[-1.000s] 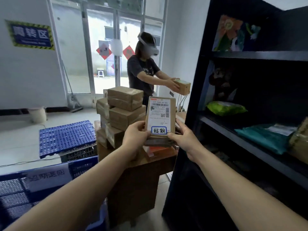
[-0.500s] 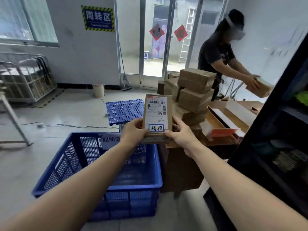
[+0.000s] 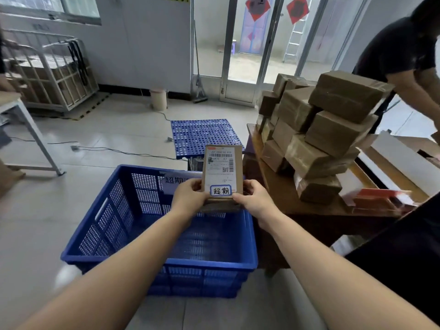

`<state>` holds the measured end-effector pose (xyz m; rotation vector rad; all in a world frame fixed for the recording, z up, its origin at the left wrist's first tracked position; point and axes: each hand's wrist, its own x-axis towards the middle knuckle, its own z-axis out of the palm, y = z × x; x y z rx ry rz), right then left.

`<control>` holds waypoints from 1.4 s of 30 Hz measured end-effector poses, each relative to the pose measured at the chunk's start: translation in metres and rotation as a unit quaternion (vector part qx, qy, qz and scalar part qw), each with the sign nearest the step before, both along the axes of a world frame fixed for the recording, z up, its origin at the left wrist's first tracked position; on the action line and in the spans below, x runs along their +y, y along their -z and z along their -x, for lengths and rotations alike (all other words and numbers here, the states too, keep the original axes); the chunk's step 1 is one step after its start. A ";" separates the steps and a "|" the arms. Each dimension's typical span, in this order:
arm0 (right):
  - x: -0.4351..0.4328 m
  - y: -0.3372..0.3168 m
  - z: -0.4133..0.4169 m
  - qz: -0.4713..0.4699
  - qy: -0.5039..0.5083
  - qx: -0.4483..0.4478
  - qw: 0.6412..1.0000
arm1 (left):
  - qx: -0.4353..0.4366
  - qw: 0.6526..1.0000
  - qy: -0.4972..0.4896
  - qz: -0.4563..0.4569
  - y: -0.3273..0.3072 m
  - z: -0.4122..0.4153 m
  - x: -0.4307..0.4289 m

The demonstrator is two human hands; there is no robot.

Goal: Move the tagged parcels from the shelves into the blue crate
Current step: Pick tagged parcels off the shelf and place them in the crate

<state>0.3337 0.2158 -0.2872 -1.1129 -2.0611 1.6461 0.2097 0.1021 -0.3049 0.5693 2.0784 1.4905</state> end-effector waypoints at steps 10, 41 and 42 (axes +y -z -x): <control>0.062 0.078 0.096 0.015 0.016 -0.078 0.997 | -0.038 0.997 -0.005 0.071 0.086 0.091 0.067; 0.219 0.492 0.216 0.122 0.199 -0.240 0.942 | -0.220 0.951 0.060 0.210 0.476 0.206 0.251; 0.222 0.512 0.218 0.125 0.204 -0.241 0.940 | -0.222 0.950 0.060 0.210 0.493 0.208 0.255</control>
